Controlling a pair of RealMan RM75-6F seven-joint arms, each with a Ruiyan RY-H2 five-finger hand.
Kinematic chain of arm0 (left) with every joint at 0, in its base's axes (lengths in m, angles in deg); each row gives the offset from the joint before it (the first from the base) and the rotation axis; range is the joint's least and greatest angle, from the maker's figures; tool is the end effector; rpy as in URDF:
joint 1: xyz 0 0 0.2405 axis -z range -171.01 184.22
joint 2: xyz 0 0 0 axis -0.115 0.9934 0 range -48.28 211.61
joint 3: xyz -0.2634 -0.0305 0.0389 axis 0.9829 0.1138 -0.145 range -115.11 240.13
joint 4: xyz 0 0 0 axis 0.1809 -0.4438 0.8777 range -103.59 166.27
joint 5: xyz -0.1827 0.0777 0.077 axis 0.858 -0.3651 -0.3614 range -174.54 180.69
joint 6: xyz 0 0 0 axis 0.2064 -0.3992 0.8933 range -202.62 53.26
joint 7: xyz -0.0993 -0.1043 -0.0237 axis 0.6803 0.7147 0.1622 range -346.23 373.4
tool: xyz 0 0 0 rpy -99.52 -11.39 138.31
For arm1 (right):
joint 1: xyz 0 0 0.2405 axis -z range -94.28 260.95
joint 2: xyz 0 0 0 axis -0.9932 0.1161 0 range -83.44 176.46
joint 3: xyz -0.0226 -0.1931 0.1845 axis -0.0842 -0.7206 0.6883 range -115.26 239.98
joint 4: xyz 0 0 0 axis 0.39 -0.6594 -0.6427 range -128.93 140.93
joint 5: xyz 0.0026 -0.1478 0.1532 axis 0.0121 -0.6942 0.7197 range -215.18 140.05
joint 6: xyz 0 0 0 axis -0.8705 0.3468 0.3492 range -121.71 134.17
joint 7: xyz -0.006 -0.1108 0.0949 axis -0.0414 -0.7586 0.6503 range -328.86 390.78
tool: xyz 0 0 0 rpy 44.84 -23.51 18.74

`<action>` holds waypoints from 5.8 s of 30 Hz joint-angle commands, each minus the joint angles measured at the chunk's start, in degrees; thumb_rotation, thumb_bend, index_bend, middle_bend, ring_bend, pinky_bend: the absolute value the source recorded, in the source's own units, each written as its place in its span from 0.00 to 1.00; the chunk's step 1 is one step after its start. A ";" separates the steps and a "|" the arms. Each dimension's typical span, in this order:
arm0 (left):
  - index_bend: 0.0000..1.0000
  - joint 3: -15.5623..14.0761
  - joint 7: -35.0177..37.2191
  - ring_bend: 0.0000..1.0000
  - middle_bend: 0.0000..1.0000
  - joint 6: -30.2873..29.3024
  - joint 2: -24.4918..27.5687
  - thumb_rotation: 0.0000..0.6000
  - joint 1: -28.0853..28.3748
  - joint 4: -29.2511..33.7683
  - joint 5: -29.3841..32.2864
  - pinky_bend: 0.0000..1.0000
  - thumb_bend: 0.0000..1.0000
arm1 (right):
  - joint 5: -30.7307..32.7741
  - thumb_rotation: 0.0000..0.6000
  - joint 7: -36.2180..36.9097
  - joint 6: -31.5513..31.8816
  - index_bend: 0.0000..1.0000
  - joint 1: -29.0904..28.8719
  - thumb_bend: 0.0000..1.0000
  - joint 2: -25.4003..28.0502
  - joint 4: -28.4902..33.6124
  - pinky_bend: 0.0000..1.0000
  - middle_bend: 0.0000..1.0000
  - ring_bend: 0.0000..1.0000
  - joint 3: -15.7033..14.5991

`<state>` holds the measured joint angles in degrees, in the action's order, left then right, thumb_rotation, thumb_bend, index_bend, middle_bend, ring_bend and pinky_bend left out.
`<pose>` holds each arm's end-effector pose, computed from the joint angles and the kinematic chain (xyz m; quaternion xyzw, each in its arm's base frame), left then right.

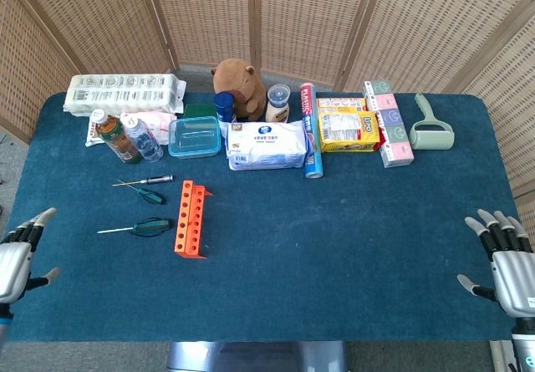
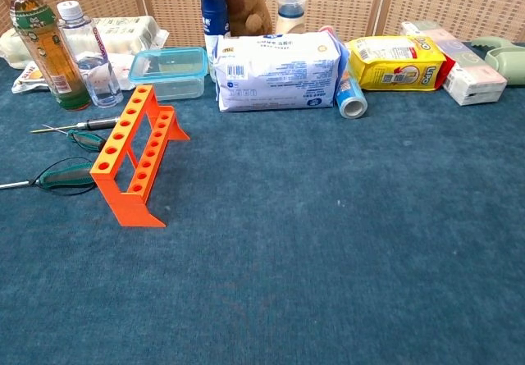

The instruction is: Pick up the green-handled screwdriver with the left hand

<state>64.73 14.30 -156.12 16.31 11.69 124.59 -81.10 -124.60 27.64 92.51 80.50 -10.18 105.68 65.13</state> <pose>-0.3255 0.1821 0.1443 -0.5906 -0.4299 -0.3774 0.5692 -0.3079 -0.1714 0.1931 0.6023 -0.3695 0.3716 0.6022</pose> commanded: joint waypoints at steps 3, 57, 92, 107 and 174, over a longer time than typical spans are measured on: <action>0.07 2.86 -1.16 0.79 0.73 2.84 -4.95 1.00 3.19 -3.36 2.72 0.93 0.14 | -0.57 1.00 1.11 0.45 0.15 0.24 0.02 0.37 -0.13 0.00 0.08 0.03 -0.11; 0.33 11.59 -36.81 0.81 0.76 13.09 -28.76 1.00 22.11 -2.21 40.55 0.94 0.26 | -0.40 1.00 9.19 0.00 0.17 0.62 0.02 3.35 -0.56 0.00 0.08 0.04 0.05; 0.52 11.13 -35.82 0.81 0.77 7.34 -27.36 1.00 22.15 2.20 39.71 0.94 0.38 | -1.45 1.00 11.92 0.10 0.17 0.63 0.01 4.08 -0.95 0.00 0.08 0.05 -0.17; 0.52 10.46 -30.21 0.81 0.77 3.40 -14.07 1.00 18.20 17.91 30.69 0.94 0.39 | -1.51 1.00 10.57 -0.42 0.17 0.48 0.01 3.82 -0.39 0.00 0.08 0.05 -0.40; 0.52 2.50 19.47 0.82 0.77 18.00 22.68 1.00 13.39 40.93 3.24 0.94 0.38 | -0.06 1.00 7.31 -2.08 0.17 -0.02 0.01 3.17 0.79 0.00 0.08 0.06 -0.49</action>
<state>67.23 34.04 -138.13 39.28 24.99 165.66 -77.89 -124.66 34.94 90.44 80.48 -7.02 106.46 64.64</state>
